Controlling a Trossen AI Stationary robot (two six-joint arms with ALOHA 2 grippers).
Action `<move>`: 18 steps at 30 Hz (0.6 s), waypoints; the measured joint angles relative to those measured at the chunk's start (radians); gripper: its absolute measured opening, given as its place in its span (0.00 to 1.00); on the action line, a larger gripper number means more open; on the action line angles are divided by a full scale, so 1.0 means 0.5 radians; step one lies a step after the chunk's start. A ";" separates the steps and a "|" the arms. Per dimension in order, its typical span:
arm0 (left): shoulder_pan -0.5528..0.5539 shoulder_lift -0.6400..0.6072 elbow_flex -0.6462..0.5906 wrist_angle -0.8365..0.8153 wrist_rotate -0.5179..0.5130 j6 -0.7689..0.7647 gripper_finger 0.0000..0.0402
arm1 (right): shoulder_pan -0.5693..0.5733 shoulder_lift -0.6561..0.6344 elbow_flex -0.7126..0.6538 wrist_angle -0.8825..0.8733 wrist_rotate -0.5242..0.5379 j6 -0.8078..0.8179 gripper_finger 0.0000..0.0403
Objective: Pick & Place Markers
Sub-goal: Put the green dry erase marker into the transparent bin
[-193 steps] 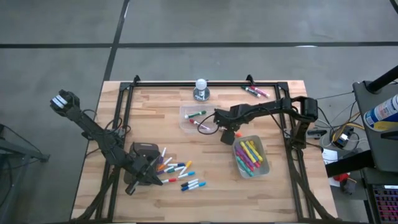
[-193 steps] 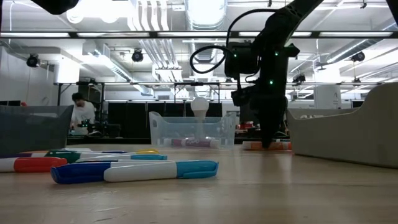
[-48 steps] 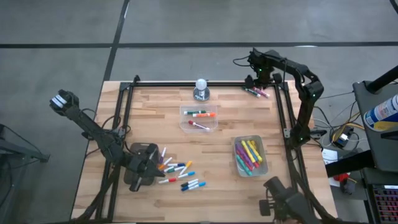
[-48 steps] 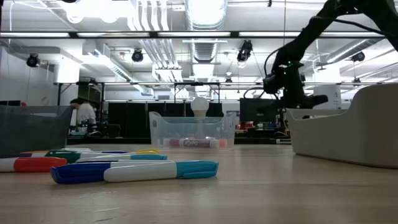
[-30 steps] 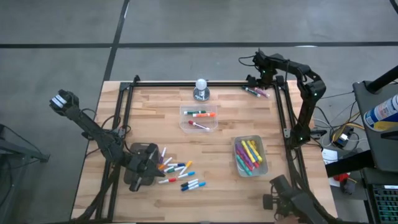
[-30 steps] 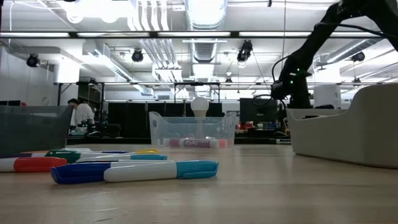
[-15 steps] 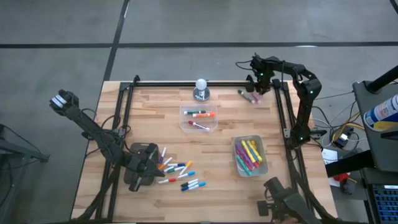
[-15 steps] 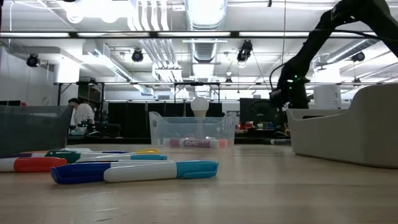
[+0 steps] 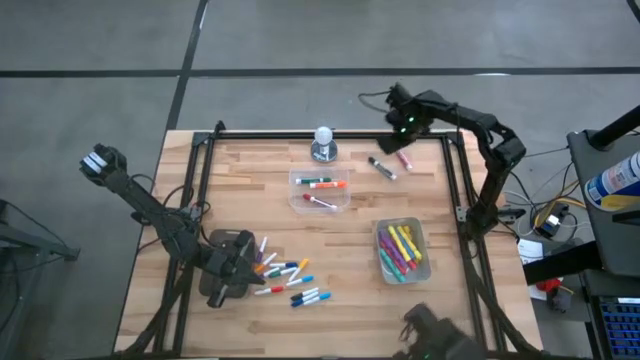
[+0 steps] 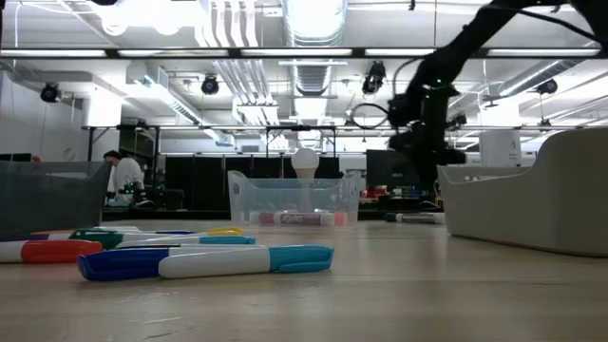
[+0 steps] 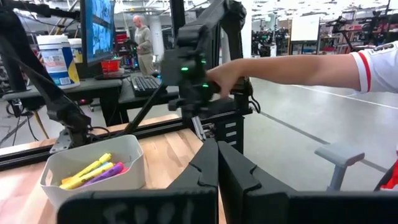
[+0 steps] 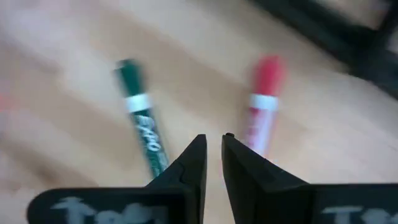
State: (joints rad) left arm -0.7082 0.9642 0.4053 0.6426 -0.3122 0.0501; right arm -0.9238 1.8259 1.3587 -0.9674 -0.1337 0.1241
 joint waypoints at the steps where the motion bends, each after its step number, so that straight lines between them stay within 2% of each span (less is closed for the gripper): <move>1: 0.000 0.000 0.000 0.001 0.000 -0.001 0.00 | 0.059 0.000 0.000 0.025 -0.012 -0.022 0.12; 6: 0.000 0.000 0.000 0.001 0.000 -0.010 0.00 | 0.335 -0.005 0.008 0.094 0.000 -0.122 0.22; 13: 0.000 0.000 0.000 0.001 0.000 -0.113 0.00 | 0.675 -0.005 -0.018 0.049 0.199 -0.204 0.46; 18: 0.000 0.000 0.001 0.001 0.000 -0.111 0.00 | 0.835 0.009 -0.028 0.133 0.214 -0.108 0.56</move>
State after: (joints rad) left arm -0.7082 0.9642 0.4059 0.6430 -0.3122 -0.0051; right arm -0.5063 1.8304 1.3445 -0.9009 -0.0265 0.0702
